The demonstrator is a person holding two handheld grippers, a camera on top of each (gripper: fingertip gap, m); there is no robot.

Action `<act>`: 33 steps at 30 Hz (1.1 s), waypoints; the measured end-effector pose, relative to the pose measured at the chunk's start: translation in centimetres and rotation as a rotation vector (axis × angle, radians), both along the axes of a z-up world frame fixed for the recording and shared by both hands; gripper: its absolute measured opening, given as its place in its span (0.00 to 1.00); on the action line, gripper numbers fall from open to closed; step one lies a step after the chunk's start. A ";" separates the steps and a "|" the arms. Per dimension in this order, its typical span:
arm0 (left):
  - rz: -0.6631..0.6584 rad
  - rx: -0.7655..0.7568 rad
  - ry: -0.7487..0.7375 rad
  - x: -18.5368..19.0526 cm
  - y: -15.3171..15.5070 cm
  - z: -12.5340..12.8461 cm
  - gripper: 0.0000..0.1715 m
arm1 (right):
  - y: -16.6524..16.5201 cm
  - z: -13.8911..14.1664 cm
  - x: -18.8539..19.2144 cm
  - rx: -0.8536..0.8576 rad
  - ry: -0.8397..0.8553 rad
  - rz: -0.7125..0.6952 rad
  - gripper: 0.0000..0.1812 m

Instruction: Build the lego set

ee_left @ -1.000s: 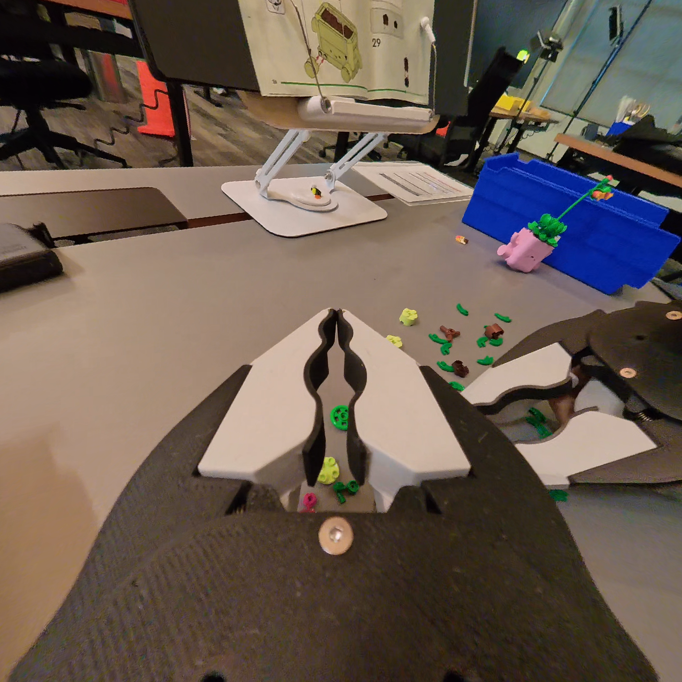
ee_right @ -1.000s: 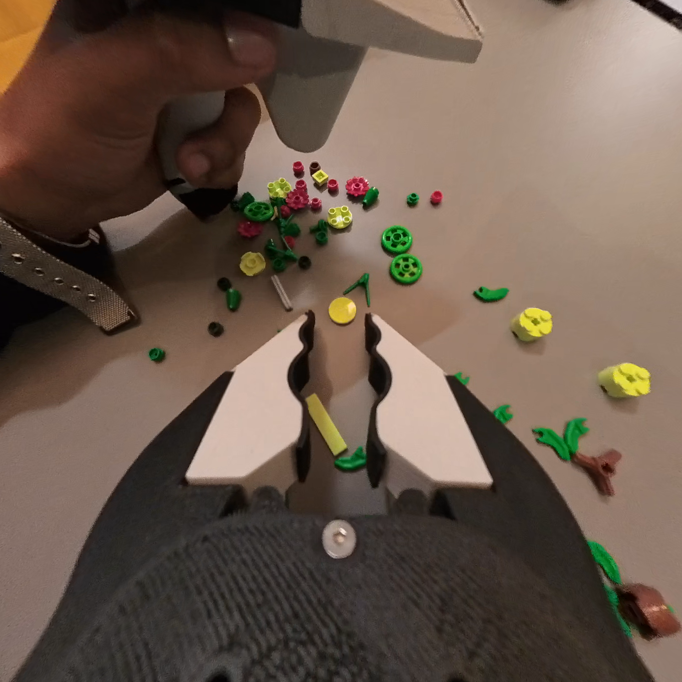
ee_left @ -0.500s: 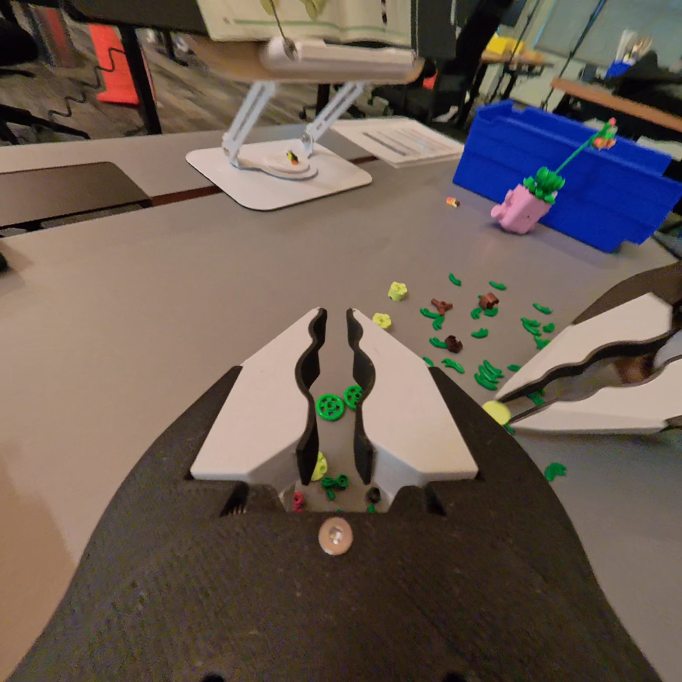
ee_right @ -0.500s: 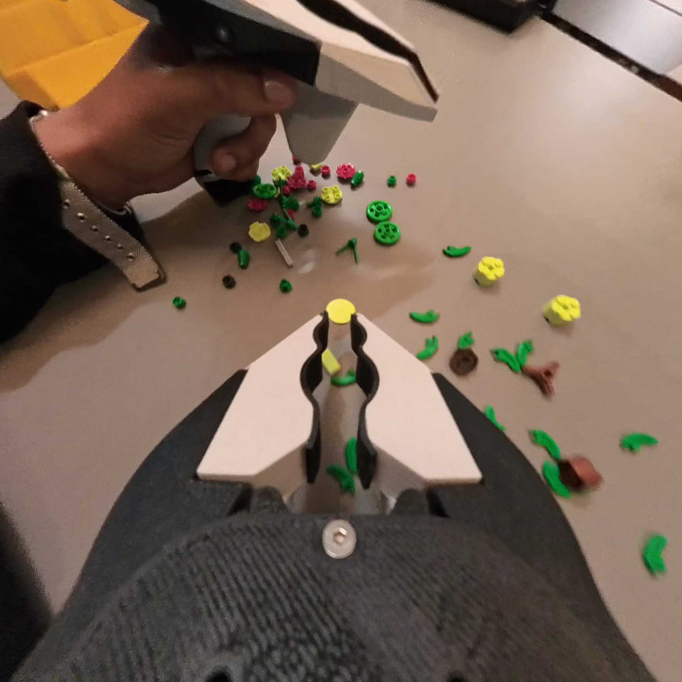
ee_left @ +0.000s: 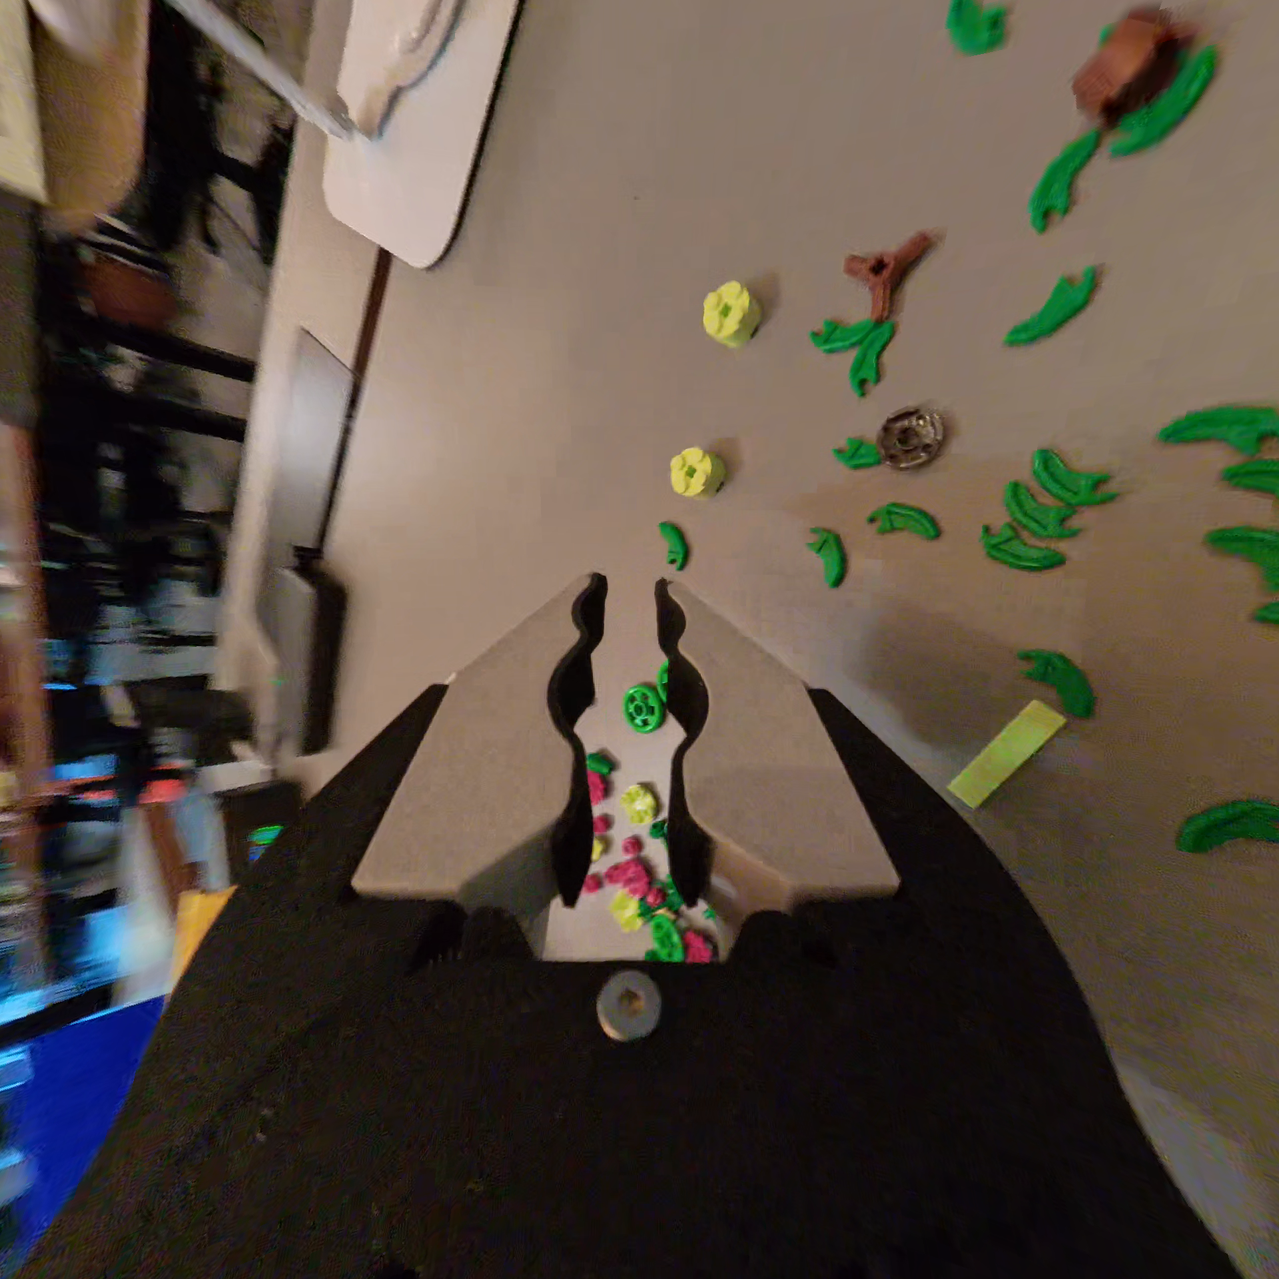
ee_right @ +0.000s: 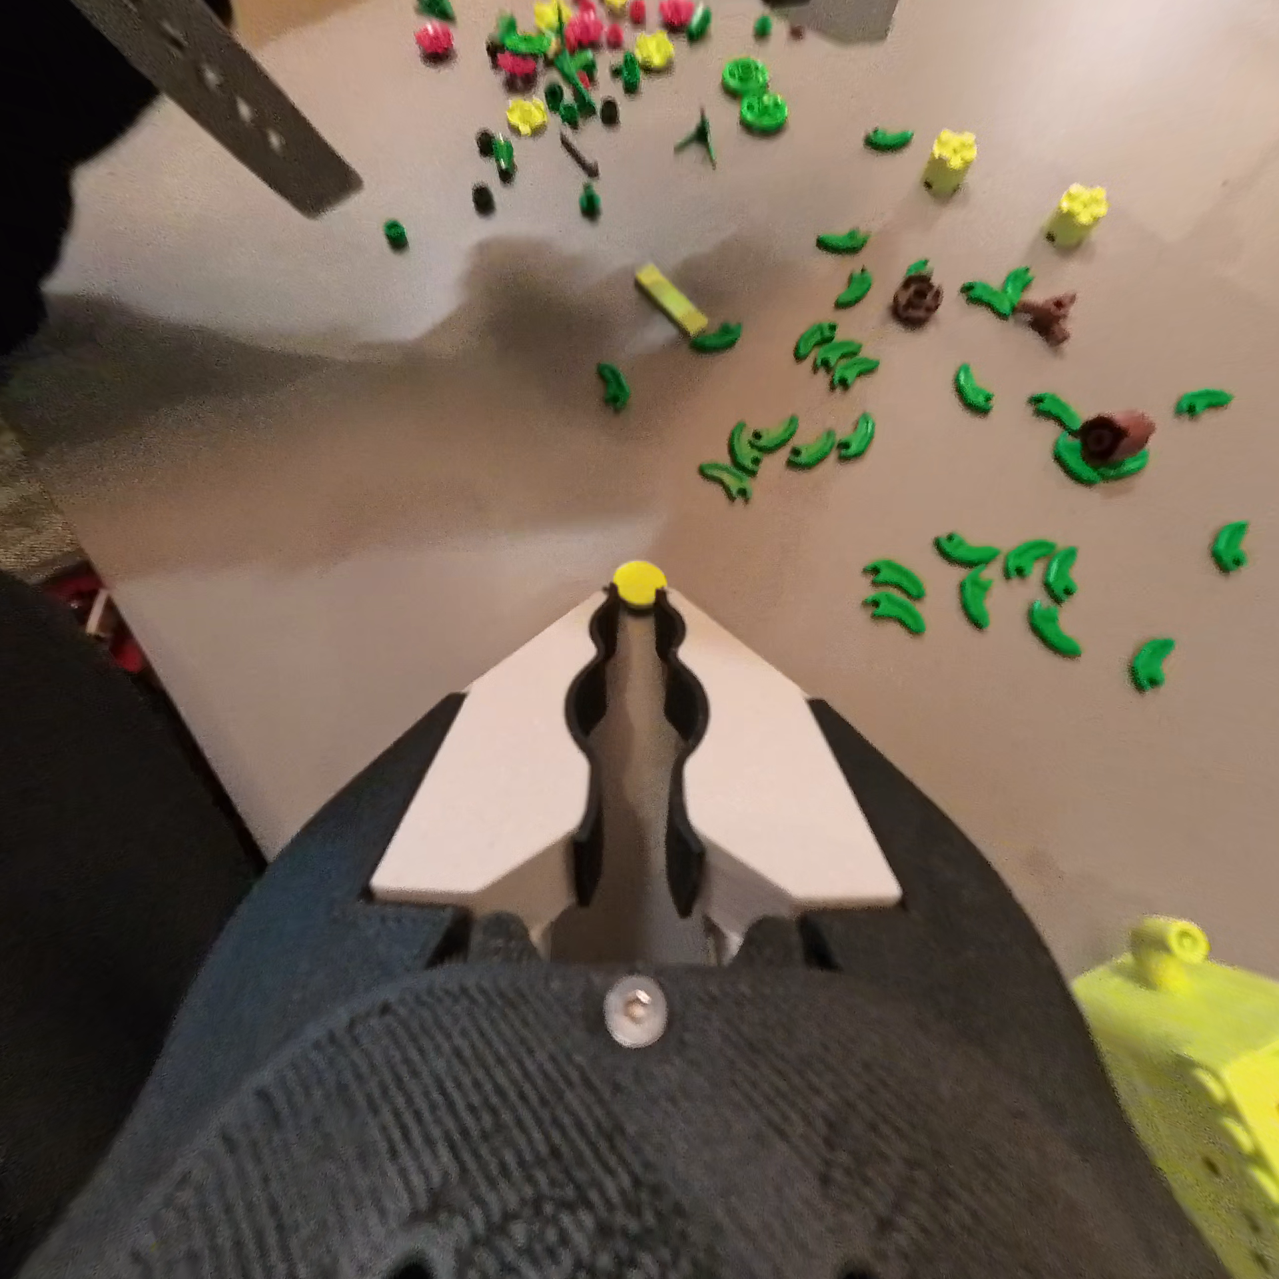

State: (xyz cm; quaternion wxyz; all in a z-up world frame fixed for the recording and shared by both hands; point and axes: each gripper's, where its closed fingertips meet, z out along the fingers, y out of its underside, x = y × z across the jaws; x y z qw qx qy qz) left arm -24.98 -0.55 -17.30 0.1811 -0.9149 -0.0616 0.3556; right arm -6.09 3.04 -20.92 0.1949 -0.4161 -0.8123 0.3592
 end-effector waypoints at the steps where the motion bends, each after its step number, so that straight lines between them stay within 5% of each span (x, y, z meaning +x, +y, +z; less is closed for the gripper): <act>1: -0.021 -0.052 0.031 0.5 0.5 0.1 0.08 | 0.2 -0.3 0.1 0.017 0.007 -0.013 0.03; 4: -0.090 -0.116 0.025 2.5 2.5 -0.3 0.06 | 0.7 -0.3 0.0 0.042 0.042 -0.056 0.06; 7: -0.152 -0.259 0.006 3.8 3.0 -1.3 0.07 | 0.9 0.4 0.1 0.033 0.063 -0.088 0.21; 9: -0.218 -0.386 -0.037 4.7 3.0 -2.4 0.08 | 0.6 1.7 0.1 -0.006 0.116 -0.102 0.22; 14: -0.228 -0.424 -0.066 5.1 3.7 -2.0 0.04 | 0.7 1.9 -0.4 0.017 0.174 -0.140 0.24; 33: -0.295 -0.109 0.022 5.0 5.9 4.1 0.11 | 0.7 3.2 0.0 -0.012 0.267 -0.133 0.24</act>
